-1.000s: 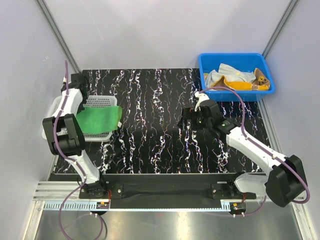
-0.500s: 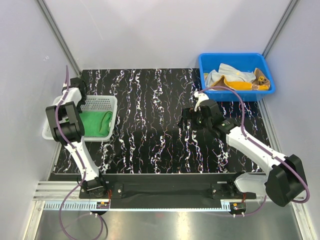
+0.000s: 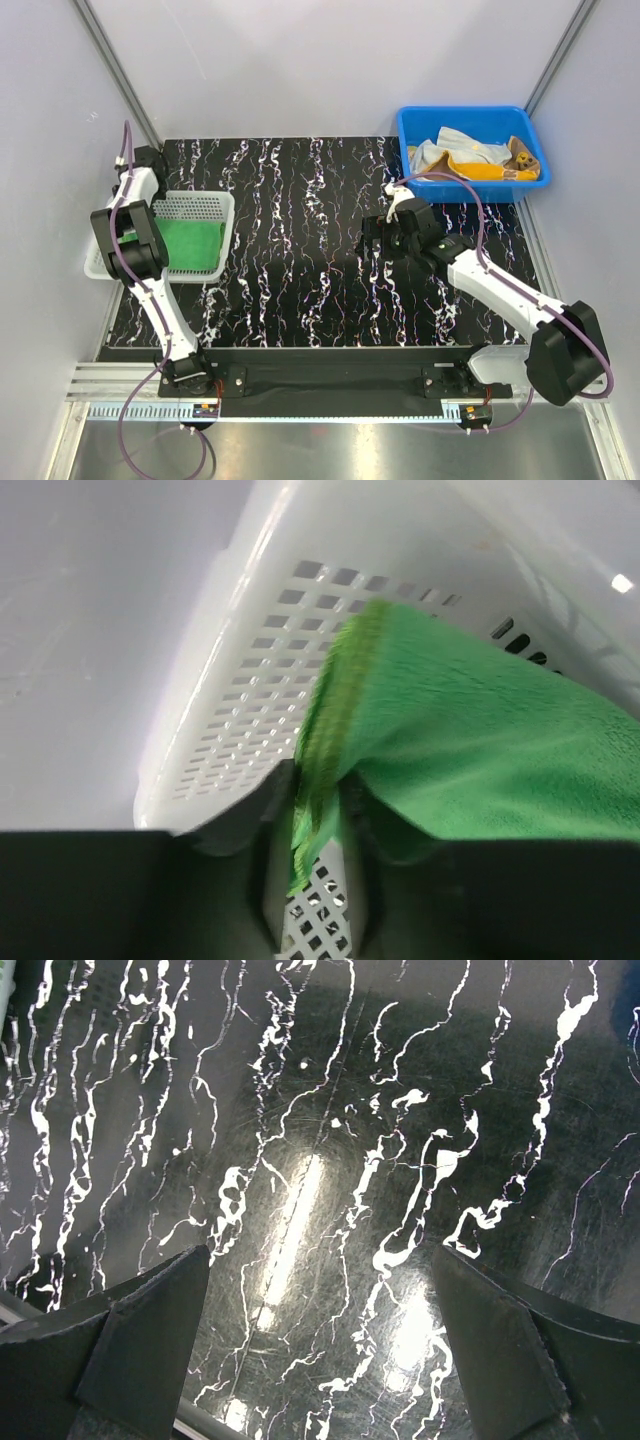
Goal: Fold and stack the towels
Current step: Neatly place the folded towel into the bin, then grab crumpled towel
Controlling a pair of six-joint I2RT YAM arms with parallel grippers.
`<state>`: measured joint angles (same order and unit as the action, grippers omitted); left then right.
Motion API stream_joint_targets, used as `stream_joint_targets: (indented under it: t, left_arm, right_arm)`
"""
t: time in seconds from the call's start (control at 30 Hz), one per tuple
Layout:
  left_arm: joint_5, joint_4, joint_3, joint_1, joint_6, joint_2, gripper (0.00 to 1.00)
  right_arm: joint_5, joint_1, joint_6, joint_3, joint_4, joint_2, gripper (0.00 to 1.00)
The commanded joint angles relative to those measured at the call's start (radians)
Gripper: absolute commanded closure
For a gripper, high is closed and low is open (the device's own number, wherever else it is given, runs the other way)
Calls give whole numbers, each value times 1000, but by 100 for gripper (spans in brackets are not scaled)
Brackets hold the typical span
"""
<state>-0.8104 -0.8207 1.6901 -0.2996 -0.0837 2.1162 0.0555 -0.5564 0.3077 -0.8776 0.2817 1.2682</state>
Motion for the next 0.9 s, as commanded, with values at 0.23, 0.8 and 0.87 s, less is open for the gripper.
stream_joint_targets:
  t: [0.23, 0.8, 0.87]
  left_arm:
    - [-6, -87, 66, 14, -93, -111, 26]
    - [511, -46, -133, 602, -64, -680, 1]
    - [630, -6, -206, 660, -91, -751, 1]
  right_arm:
    - [-29, 3, 5, -98, 39, 10, 0]
    - [-353, 262, 12, -691, 284, 212, 0]
    - [-350, 341, -30, -745, 263, 267, 2]
